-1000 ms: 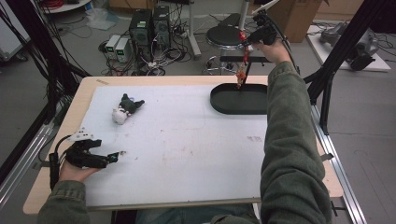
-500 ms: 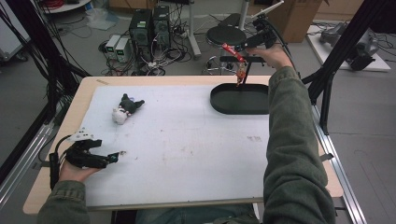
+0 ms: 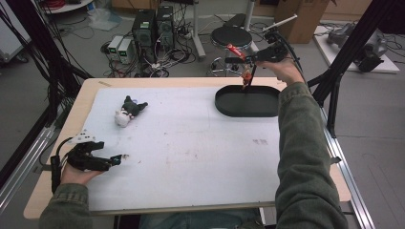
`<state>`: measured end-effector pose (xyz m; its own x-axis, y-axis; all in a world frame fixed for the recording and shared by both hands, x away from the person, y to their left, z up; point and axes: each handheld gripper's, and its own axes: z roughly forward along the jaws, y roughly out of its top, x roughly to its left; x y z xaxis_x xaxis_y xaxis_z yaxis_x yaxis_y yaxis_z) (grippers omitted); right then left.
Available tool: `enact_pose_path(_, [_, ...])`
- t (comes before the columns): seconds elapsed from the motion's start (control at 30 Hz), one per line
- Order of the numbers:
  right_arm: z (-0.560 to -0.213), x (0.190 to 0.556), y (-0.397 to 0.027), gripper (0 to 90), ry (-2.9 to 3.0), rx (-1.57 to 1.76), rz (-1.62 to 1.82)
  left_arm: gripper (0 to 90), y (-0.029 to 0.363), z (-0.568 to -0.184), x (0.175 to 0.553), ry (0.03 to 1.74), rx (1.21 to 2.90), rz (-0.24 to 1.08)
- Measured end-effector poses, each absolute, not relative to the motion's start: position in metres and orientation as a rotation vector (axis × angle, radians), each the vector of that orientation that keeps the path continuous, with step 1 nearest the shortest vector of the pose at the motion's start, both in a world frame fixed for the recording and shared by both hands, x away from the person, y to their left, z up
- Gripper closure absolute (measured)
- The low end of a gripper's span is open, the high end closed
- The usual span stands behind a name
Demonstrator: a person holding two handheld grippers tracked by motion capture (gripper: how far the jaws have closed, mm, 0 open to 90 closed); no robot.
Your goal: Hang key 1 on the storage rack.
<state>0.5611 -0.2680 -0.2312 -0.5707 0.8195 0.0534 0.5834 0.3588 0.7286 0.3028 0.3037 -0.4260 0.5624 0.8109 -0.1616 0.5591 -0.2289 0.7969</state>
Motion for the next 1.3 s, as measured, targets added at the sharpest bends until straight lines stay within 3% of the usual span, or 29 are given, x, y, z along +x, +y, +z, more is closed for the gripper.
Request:
enact_pose_path(0.6, [-0.235,0.528,-0.257,0.6,2.301,1.142,1.103,1.7,0.306,-0.425,0.303,1.119,1.903,0.374])
enact_pose_path(1.3, [-0.284,0.473,-0.289,0.6,2.309,1.175,1.086,1.7,0.305,-0.426,0.306,1.123,1.909,0.373])
